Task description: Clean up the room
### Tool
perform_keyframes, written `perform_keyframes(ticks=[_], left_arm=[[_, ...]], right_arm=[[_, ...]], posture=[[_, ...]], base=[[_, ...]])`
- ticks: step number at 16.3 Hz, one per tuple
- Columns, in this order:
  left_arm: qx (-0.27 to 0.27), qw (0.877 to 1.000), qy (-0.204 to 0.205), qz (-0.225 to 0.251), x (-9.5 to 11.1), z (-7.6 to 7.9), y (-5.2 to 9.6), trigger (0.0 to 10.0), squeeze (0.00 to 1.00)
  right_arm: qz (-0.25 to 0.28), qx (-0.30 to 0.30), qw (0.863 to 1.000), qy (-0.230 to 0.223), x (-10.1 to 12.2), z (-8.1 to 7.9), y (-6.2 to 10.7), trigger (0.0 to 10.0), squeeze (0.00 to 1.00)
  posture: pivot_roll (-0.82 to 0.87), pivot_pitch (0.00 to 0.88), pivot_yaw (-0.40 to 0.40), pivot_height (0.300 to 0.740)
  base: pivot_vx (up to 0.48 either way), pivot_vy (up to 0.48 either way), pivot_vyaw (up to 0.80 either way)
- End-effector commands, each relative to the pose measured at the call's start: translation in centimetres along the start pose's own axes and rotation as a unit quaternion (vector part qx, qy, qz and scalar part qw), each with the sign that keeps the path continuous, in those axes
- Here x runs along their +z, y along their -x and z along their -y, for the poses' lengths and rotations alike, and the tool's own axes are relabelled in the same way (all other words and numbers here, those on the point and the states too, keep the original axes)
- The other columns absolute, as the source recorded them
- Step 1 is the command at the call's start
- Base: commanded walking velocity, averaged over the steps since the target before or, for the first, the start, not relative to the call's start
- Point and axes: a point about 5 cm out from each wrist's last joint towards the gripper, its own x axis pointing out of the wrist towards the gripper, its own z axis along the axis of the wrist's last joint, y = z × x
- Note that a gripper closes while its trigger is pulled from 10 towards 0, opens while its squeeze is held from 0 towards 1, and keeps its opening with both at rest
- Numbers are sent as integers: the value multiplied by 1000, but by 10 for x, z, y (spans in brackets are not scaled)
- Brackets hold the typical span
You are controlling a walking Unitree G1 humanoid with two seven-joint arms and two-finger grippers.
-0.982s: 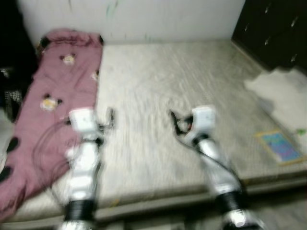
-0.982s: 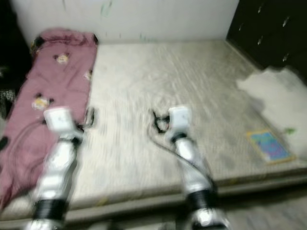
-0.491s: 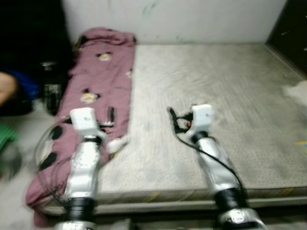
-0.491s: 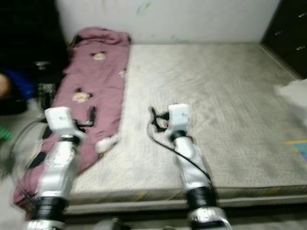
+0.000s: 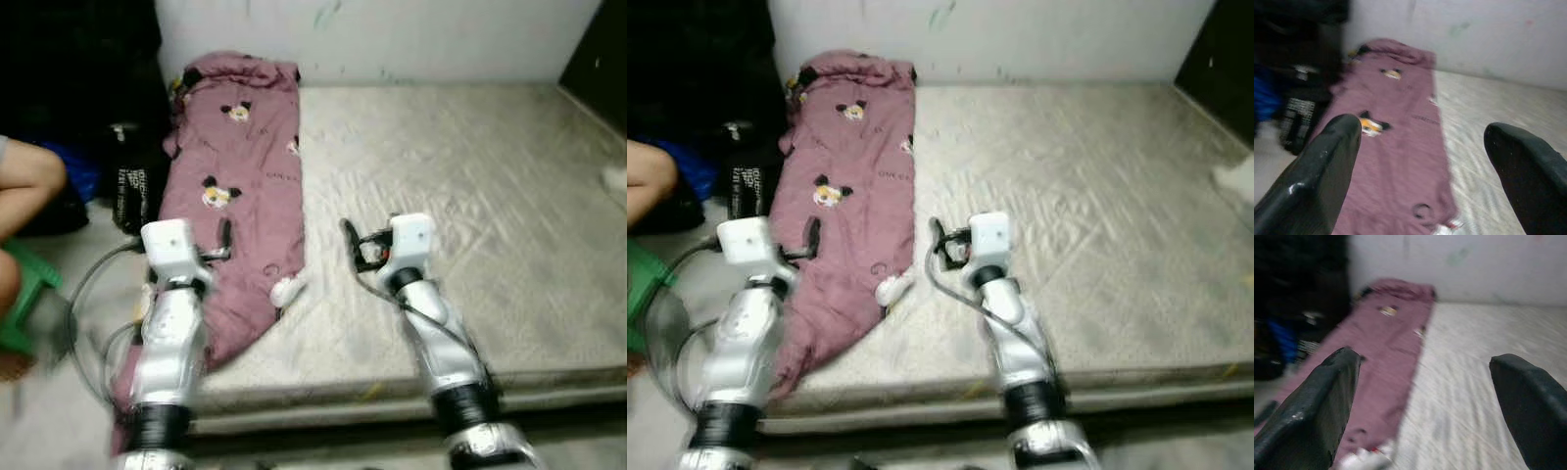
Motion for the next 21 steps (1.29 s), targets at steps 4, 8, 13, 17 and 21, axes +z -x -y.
perform_keyframes(ticks=[4, 8, 13, 17, 21], left_arm=[[7, 1000, -5, 12, 7, -2, -5, 10000, 0], [20, 998, -45, 30, 14, -9, -8, 10000, 0], [3, 998, -57, 32, 17, -8, -12, 10000, 0], [-9, 999, -26, 31, 19, 1, -14, 10000, 0], [-4, 998, -41, 53, 25, -2, -13, 10000, 0]], right_arm=[[9, -1, 1000, 0, 6, -2, -6, 10000, 0], [8, -6, 1000, 3, 6, 0, -7, 10000, 0], [9, -18, 1000, 3, 9, 5, -13, 10000, 0], [10, -22, 1000, 6, 10, 8, -14, 10000, 0], [15, -28, 1000, 3, 14, 7, -18, 10000, 0]], posture=[[40, 0, -23, 740], [40, 0, -20, 740], [36, 0, -14, 740], [39, 0, -22, 740], [33, 0, -8, 740]], base=[[0, 480, 0], [0, 86, 0], [0, 96, 0], [0, 480, 0], [0, 240, 0]])
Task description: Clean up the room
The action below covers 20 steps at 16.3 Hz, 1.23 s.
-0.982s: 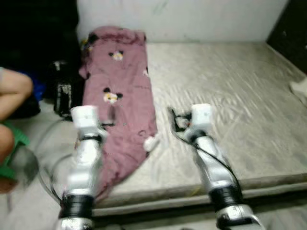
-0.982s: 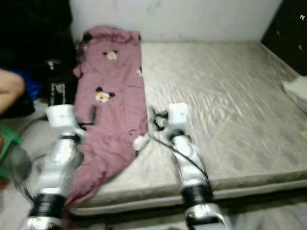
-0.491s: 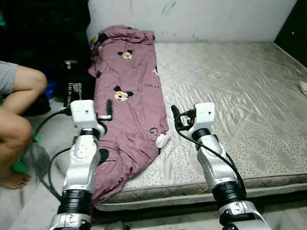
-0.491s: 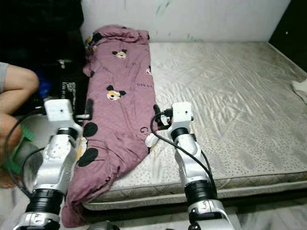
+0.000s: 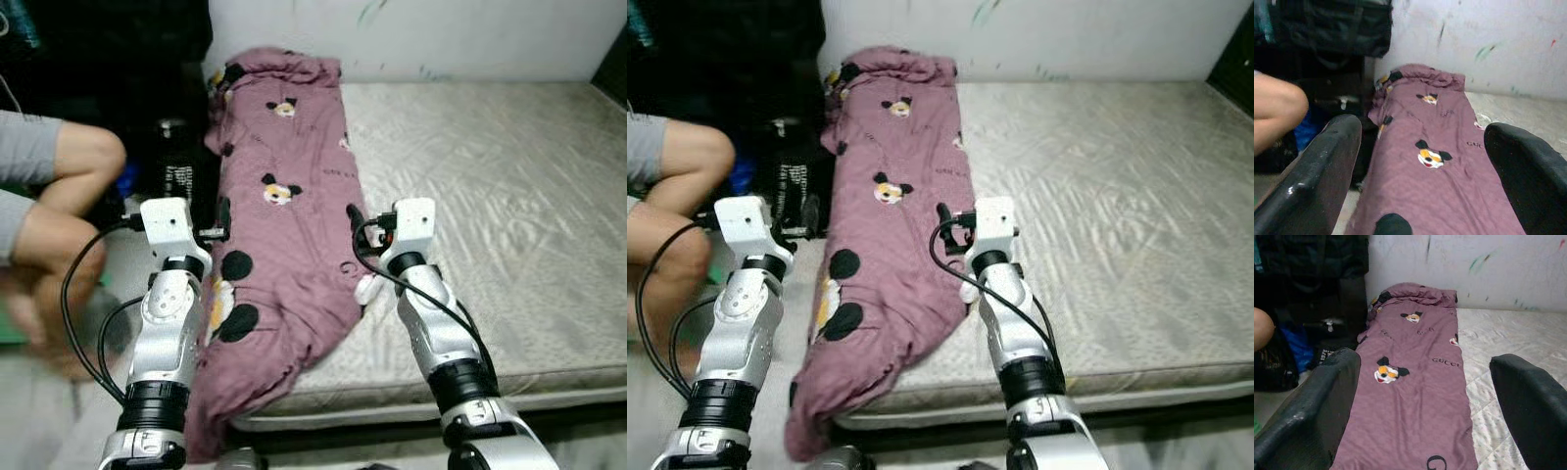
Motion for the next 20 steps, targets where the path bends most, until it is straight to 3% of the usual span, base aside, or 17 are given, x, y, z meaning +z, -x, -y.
perform_keyframes(ticks=[1, 6, 8, 10, 13, 15, 17, 18, 20], left_arm=[[-12, 1000, -11, 5, 1, 8, 0, 10000, 0], [-15, 1000, 3, 13, 10, 18, 2, 10000, 0], [-21, 999, -31, 16, 8, 19, 7, 10000, 0], [-2, 1000, -22, 4, 2, 11, 11, 10000, 0], [11, 999, -46, -17, -7, -4, 24, 10000, 0], [20, 998, -59, -13, -6, -15, 29, 10000, 0], [26, 995, -93, -11, -7, -36, 44, 10000, 0], [39, 995, -87, -28, -12, -47, 55, 10000, 0], [40, 993, -99, -39, -17, -54, 75, 10000, 0]], right_arm=[[-2, -14, 1000, -1, -1, 6, 1, 10000, 0], [-1, -21, 1000, 3, 1, 5, -3, 10000, 0], [-11, -24, 1000, -1, -4, 2, -1, 10000, 0], [-16, -20, 1000, 1, -7, 0, 4, 10000, 0], [-17, -36, 999, -28, -9, 5, 16, 10000, 0], [-4, -32, 999, -22, -4, 5, 24, 10000, 0], [21, -31, 999, 1, 6, 12, 38, 10000, 0], [17, -40, 999, 0, 6, 18, 48, 10000, 0], [-4, -66, 998, 4, -2, 29, 69, 10000, 0]], posture=[[34, 0, -6, 740], [43, 0, 5, 740], [50, 0, -4, 740], [42, 0, -7, 740], [30, 0, 3, 740], [21, 5, 10, 740], [12, 35, 24, 740], [7, 54, 17, 740], [19, 65, 14, 740]], base=[[0, 0, 0], [0, 0, 0], [0, 0, 0], [0, 0, 0], [0, 0, 0], [0, 0, 0], [0, 0, 0], [0, 0, 0], [0, 0, 0]])
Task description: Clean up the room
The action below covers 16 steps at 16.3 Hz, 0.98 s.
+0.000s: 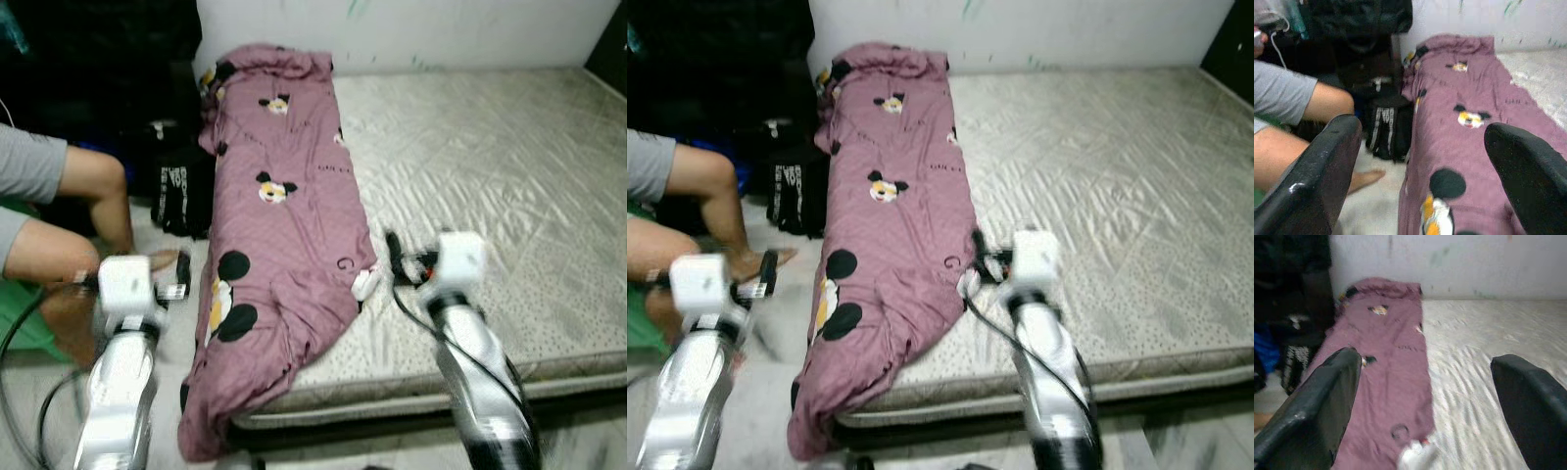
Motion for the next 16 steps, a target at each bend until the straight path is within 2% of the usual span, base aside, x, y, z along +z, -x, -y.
perform_keyframes(ticks=[1, 2, 3, 6, 8, 11, 16], left_arm=[[-17, 1000, -12, 19, 9, 4, 0, 10000, 0], [-24, 999, -28, 27, 12, 5, 3, 10000, 0], [-17, 999, -29, 28, 13, 4, 4, 10000, 0], [-36, 999, -34, 15, 13, 14, 4, 10000, 0], [-49, 998, -30, 12, 13, 19, 6, 10000, 0], [-65, 997, -42, 9, 13, 26, 5, 10000, 0], [-70, 997, -35, 0, 13, 30, 4, 10000, 0]], right_arm=[[12, -15, 1000, 14, 9, 3, -1, 10000, 0], [28, -18, 998, 55, 16, 3, 2, 10000, 0], [33, -13, 997, 69, 18, 3, 4, 10000, 0], [3, -48, 996, 76, 14, 10, 11, 10000, 0], [-9, -26, 999, 42, 12, 2, 16, 10000, 0], [-9, -23, 999, 21, 10, -2, 16, 10000, 0], [-15, -19, 1000, 19, 9, -4, 18, 10000, 0]], posture=[[15, 65, 17, 740], [8, 70, 19, 740], [11, 71, 20, 740], [13, 82, 20, 740], [6, 84, 22, 740], [7, 87, 25, 740], [5, 89, 26, 740]], base=[[0, 0, 0], [0, 0, 0], [0, 0, 0], [0, 0, 0], [0, 0, 0], [0, 0, 0], [0, 0, 0]])
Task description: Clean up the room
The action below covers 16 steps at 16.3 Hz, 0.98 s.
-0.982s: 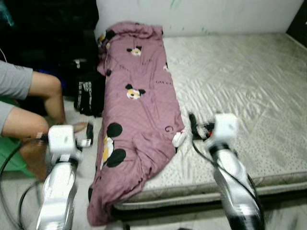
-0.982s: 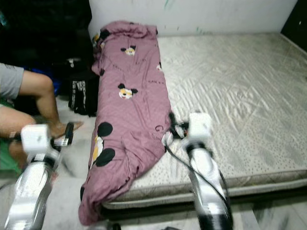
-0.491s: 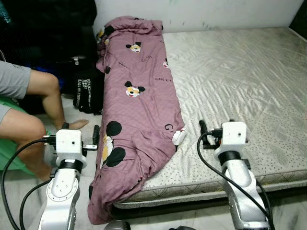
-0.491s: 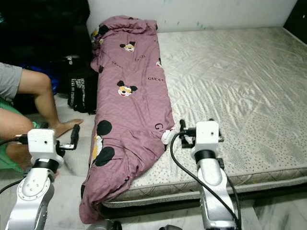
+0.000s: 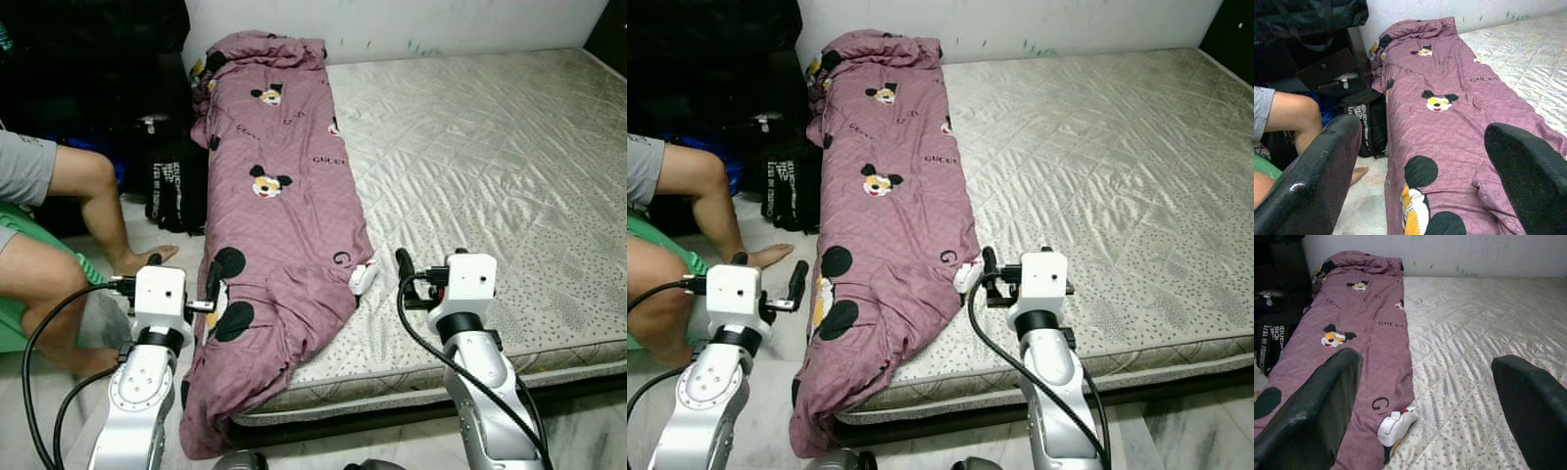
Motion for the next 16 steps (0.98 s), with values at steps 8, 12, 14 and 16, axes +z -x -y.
perform_keyframes(ticks=[8, 12, 14, 16], left_arm=[[40, 999, 4, 2, 4, -8, 5, 10000, 0], [33, 999, 3, 2, 4, -6, 2, 10000, 0], [31, 1000, 3, 3, 5, -6, 0, 10000, 0], [30, 1000, 5, 3, 5, -5, -1, 10000, 0]], right_arm=[[-2, 50, 999, -5, 0, -15, -12, 10000, 0], [0, 61, 998, -4, 2, -18, -16, 10000, 0], [2, 59, 998, -4, 2, -18, -16, 10000, 0], [4, 56, 998, -5, 2, -16, -16, 10000, 0]], posture=[[65, 68, -31, 740], [59, 61, -29, 740], [51, 62, -23, 740], [45, 66, -18, 740]], base=[[0, 0, 0], [0, 0, 0], [0, 0, 0], [0, 0, 0]])
